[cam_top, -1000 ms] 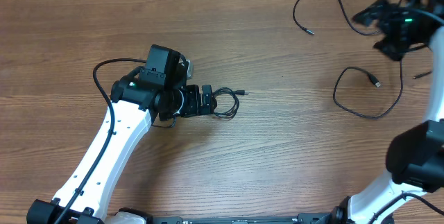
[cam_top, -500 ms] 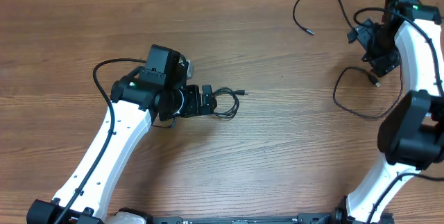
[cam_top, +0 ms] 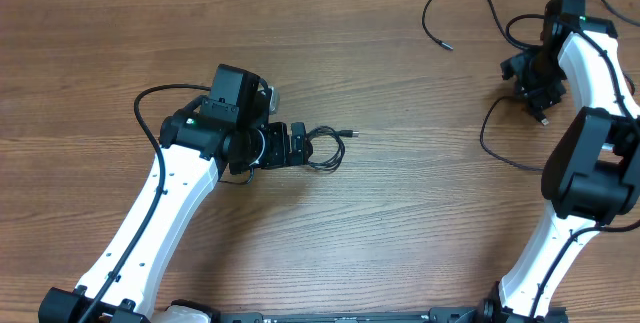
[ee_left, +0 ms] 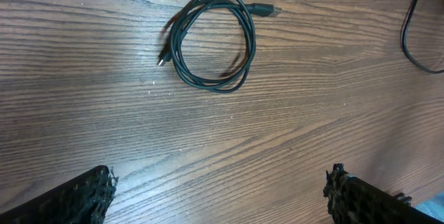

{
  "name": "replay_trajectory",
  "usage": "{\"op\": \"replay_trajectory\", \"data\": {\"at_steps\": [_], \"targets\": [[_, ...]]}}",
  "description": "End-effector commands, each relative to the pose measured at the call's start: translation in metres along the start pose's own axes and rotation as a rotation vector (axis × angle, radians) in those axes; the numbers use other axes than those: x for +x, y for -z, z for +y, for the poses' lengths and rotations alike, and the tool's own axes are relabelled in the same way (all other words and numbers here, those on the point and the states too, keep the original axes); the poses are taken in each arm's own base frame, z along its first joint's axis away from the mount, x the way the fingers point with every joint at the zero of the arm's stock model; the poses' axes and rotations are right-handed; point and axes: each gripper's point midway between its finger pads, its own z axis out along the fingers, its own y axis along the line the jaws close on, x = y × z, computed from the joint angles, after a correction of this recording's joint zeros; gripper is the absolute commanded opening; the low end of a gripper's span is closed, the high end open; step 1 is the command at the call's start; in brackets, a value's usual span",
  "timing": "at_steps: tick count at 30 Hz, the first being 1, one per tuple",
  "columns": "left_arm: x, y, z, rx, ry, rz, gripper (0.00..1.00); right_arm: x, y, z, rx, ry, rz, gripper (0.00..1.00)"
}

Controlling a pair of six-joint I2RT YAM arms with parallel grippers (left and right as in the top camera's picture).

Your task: Untangle cables

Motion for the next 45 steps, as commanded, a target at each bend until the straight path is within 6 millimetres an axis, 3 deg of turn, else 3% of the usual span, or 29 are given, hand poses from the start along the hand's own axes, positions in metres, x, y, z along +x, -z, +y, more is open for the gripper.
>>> {"op": "replay_trajectory", "data": {"at_steps": [1,5,8,19,25,29,31,34,37,41,45], "targets": [[-0.002,0.000,-0.001,-0.003,-0.012,-0.005,1.00,0.000,-0.020,-0.007,0.044,-0.028,0.009,0.74],[-0.002,0.000,-0.001,-0.003,-0.012,-0.005,1.00,0.000,-0.034,-0.007,0.056,-0.028,0.015,0.74],[-0.002,0.000,-0.001,-0.003,-0.012,-0.005,1.00,0.000,-0.039,-0.007,0.057,-0.028,0.019,0.67],[-0.002,0.000,-0.001,-0.003,-0.012,-0.005,0.99,-0.001,-0.045,-0.006,0.051,-0.017,0.014,0.57],[-0.002,0.000,-0.001,-0.003,-0.012,-0.005,1.00,0.009,-0.059,-0.017,0.079,-0.017,0.035,0.45],[-0.002,0.000,-0.001,-0.003,-0.012,-0.005,0.99,0.015,-0.067,-0.026,0.100,-0.016,0.052,0.32],[-0.002,0.000,-0.001,-0.003,-0.012,-0.005,1.00,0.016,-0.067,-0.026,0.099,0.022,0.059,0.23],[-0.002,0.000,-0.001,-0.003,-0.012,-0.005,1.00,0.019,-0.066,-0.024,0.088,0.086,0.076,0.18],[-0.002,0.000,-0.001,-0.003,-0.012,-0.005,1.00,0.025,-0.066,-0.023,0.073,0.140,0.112,0.04],[-0.002,0.000,-0.001,-0.003,-0.012,-0.005,0.99,0.036,-0.058,-0.016,0.026,0.185,0.179,0.04],[-0.002,0.000,-0.001,-0.003,-0.012,-0.005,1.00,0.040,-0.040,0.005,-0.078,0.308,0.219,0.04]]}}
